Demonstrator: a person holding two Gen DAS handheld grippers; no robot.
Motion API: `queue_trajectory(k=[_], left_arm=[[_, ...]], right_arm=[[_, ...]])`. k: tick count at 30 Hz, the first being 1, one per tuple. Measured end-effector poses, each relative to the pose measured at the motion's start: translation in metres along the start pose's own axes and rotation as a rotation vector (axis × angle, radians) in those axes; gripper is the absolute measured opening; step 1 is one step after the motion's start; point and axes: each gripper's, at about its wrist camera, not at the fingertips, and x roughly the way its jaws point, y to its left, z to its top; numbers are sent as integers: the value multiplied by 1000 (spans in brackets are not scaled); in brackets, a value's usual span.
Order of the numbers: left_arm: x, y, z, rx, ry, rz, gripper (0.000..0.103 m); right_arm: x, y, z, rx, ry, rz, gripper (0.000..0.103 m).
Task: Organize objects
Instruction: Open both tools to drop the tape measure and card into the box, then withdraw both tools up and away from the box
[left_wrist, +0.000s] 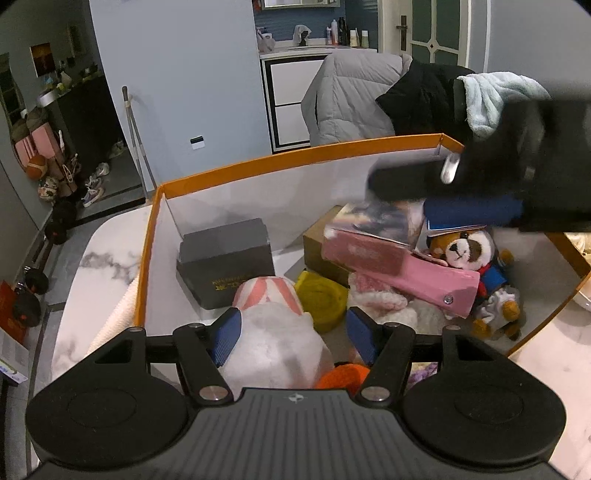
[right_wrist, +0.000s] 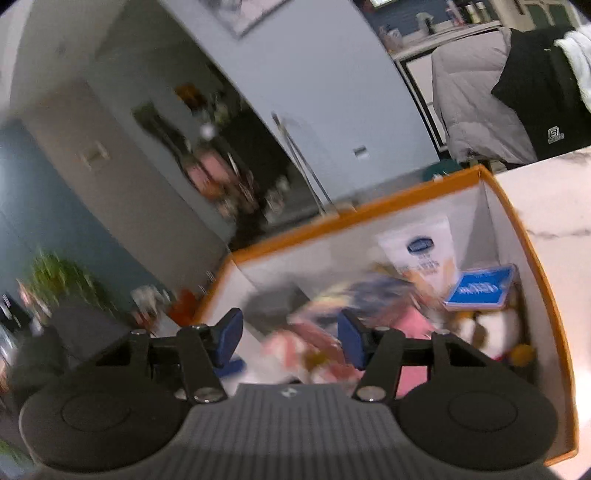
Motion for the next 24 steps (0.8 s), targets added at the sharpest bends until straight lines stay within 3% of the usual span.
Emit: queue_trajectory(k=[3,5,7,10,18,24], left_arm=[[-1,2,0,2,2,7,74],[-3,2,0,3,1,8,74],[-4,3,0,6,0,7,74],[-6,3,0,5,-5,3,74],[-21,9,-11,-51,-60,-14,74],[-38,15,-19,-88,-77,-37,76]], right_arm=[[-5,-3,6,18,-11,-29,59],[-2,-4,5,-5,19,-81,52],[4,-8,2,-16,69,-186,42],[12,-14,-3,4,103,-218,36],[17,1,-12,-130,140,-274,36],[3,5,-21,-145,170,-280,36]])
